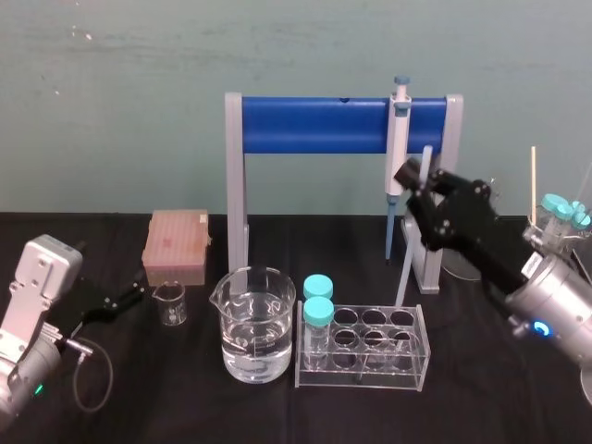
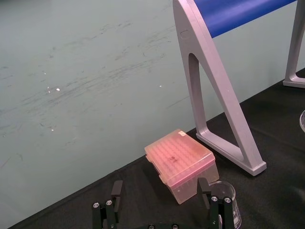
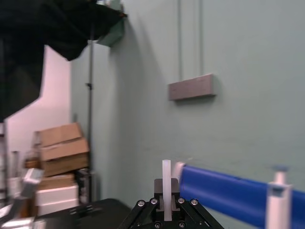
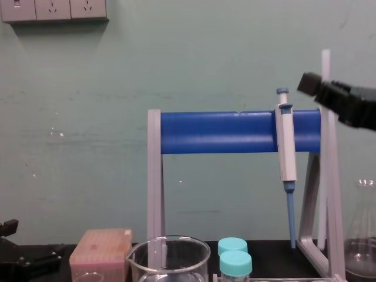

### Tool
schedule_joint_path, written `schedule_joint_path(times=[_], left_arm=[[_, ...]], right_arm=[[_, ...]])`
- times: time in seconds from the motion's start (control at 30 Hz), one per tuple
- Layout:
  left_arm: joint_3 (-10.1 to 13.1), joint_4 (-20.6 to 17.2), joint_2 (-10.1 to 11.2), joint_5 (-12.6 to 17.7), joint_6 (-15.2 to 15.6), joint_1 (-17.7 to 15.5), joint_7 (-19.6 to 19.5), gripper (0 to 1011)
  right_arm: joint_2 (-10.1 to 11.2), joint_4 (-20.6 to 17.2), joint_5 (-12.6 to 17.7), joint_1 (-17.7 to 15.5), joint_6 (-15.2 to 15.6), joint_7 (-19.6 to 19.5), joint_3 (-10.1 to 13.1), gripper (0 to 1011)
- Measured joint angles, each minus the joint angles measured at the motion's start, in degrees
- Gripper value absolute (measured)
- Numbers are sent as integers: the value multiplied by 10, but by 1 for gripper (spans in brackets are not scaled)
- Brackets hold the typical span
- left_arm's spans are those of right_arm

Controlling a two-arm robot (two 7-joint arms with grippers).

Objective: Pick up the stirring rod with one hand, then place it down.

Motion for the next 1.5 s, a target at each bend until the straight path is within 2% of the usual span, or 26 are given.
schedule_joint_path(times=[0.13,0.4,0.57,0.83,1.5], left_arm=[[0,0,0,0,0,0,0,1000],[0,0,0,0,0,0,0,1000],[0,0,0,0,0,0,0,1000],[0,0,0,0,0,0,0,1000],[0,0,0,0,0,0,0,1000]], right_arm=[[8,18,23,0,-3,38,-15,69],[9,60,28,10,-35,65,-33,69],[-3,100,25,28,-70,75,-46,69],[-19,145,12,53,-90,77,-59,69],[-33,199,-10,75,-78,74,-83,69]])
